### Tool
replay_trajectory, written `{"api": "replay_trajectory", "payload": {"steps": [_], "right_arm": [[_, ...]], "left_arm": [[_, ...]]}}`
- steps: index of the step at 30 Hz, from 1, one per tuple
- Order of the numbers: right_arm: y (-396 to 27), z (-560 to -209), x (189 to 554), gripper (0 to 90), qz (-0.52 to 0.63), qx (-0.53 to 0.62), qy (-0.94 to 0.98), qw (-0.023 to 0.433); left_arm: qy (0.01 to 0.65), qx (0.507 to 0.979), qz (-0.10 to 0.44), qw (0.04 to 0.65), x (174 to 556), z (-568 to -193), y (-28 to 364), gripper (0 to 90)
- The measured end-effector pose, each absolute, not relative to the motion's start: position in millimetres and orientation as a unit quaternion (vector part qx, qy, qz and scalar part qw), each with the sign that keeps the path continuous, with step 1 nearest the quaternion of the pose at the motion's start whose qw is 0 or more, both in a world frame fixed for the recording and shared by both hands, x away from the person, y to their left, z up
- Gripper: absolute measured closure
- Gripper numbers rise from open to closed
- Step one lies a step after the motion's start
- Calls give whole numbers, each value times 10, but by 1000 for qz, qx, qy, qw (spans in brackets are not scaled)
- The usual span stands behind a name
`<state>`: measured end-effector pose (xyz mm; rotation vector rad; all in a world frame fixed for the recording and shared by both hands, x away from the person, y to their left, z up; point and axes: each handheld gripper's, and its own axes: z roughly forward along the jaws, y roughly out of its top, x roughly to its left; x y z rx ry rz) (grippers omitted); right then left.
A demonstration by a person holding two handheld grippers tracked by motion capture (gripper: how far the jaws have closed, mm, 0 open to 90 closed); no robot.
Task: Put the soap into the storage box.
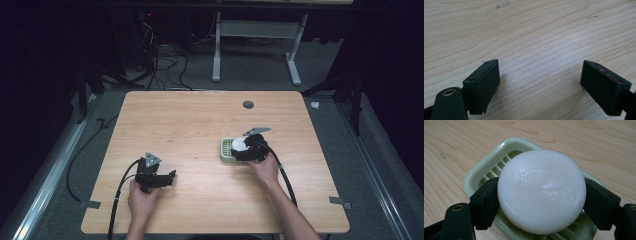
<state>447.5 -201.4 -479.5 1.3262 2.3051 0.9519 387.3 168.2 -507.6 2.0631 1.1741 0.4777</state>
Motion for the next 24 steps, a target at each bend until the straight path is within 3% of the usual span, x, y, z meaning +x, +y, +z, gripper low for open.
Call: {"api": "replay_trajectory", "payload": {"steps": [24], "right_arm": [[-2198,-4494,4335,232,397,457,777,171]], "left_arm": [[454,798,185,352,3872,-5076,1681,164]]}}
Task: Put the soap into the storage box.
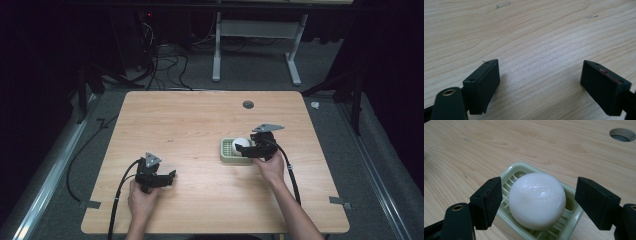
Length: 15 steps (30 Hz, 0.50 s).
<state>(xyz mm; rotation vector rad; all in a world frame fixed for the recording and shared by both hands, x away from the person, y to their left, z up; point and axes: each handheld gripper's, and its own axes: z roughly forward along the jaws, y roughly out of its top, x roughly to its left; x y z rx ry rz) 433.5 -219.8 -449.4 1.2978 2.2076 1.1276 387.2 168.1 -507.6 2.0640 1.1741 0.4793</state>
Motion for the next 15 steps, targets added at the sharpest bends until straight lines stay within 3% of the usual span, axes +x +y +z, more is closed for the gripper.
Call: {"api": "replay_trajectory", "payload": {"steps": [15], "right_arm": [[-2344,-4385,4238,251,416,463,763,173]], "left_arm": [[454,798,186,351,3871,-5077,1676,164]]}}
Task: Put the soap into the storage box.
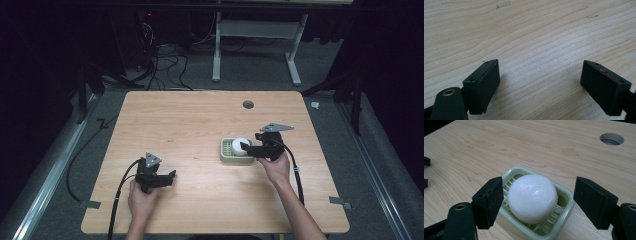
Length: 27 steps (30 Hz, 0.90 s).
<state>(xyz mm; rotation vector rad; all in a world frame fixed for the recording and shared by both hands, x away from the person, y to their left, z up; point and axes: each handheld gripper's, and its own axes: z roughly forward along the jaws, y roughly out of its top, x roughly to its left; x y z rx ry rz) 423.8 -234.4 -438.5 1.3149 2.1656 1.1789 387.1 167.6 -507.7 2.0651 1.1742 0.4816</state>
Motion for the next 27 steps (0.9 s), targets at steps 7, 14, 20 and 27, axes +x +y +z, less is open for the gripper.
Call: {"api": "replay_trajectory", "payload": {"steps": [7,14,20,27], "right_arm": [[-2399,-4333,4190,255,424,464,758,173],[-2449,-4292,4150,262,428,467,754,175],[-2496,-4246,4103,264,432,468,750,180],[-2553,-4210,4056,267,434,468,748,184]], "left_arm": [[454,798,186,351,3871,-5077,1676,164],[454,798,185,351,3871,-5075,1678,164],[454,797,185,352,3873,-5076,1682,164],[454,797,184,353,3873,-5076,1683,164]]}}
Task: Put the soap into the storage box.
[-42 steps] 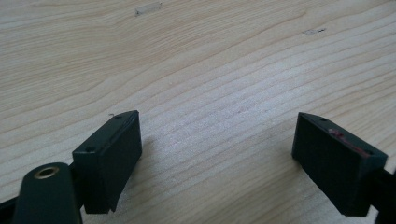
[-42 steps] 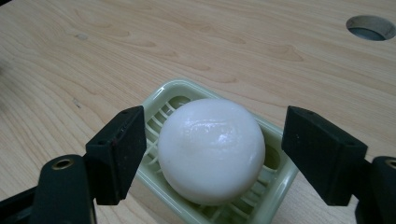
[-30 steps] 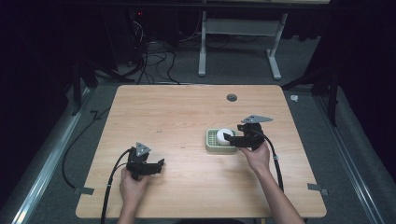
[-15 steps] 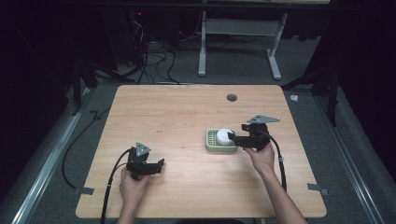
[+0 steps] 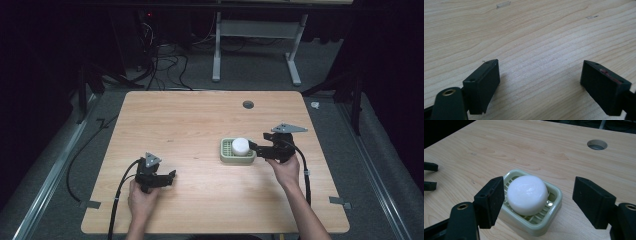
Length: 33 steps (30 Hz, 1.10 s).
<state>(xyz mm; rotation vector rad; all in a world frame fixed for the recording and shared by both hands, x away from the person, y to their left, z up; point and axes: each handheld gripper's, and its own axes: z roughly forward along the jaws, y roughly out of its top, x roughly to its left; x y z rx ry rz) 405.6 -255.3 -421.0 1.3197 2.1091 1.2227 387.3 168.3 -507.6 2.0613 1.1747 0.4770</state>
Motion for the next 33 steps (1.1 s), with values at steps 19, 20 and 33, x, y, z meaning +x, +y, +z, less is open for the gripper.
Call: {"api": "replay_trajectory", "payload": {"steps": [19,20,33], "right_arm": [[-2687,-4108,3917,272,435,470,743,193],[-2701,-4107,3909,273,438,471,741,193],[-2854,-4104,3790,278,445,482,728,198]], "left_arm": [[454,797,185,353,3873,-5076,1683,164],[454,797,185,353,3873,-5076,1683,164],[454,797,185,353,3873,-5076,1682,164]]}}
